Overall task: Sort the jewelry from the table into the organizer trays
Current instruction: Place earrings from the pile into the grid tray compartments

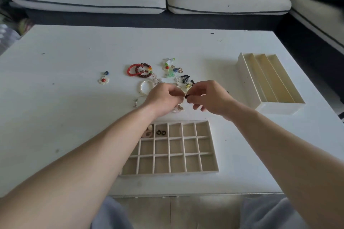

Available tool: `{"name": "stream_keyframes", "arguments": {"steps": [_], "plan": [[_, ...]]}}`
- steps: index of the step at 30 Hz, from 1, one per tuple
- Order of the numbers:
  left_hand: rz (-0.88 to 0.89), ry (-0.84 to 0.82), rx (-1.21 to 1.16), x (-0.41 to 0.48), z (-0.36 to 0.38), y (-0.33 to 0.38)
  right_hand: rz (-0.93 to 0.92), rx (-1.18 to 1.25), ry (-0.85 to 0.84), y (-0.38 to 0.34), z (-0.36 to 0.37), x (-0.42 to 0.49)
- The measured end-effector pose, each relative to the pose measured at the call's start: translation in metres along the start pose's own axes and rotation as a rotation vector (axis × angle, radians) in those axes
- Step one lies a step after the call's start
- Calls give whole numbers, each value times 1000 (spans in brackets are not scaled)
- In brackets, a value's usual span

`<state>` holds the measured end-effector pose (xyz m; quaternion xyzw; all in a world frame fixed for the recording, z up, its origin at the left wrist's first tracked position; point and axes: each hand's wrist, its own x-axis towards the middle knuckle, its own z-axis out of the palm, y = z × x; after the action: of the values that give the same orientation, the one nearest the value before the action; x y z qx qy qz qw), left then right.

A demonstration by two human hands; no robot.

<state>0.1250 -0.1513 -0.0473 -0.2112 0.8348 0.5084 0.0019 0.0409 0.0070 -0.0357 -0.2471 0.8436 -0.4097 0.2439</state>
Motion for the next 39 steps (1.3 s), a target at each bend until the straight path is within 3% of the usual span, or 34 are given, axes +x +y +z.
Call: {"name": "stream_keyframes", "arguments": {"steps": [4, 11, 24, 31, 39], "plan": [[11, -43, -232, -13, -8, 10, 46, 279, -41, -11, -2, -8], [-6, -46, -320, -23, -15, 11, 46, 293, -55, -17, -3, -13], [88, 113, -107, -23, -9, 6, 18, 136, -33, -18, 2, -16], [120, 76, 54, -19, -7, 1, -41, 181, 3, -13, 4, -15], [16, -6, -113, -31, -14, 1, -45, 132, -43, -15, 8, -16]]}}
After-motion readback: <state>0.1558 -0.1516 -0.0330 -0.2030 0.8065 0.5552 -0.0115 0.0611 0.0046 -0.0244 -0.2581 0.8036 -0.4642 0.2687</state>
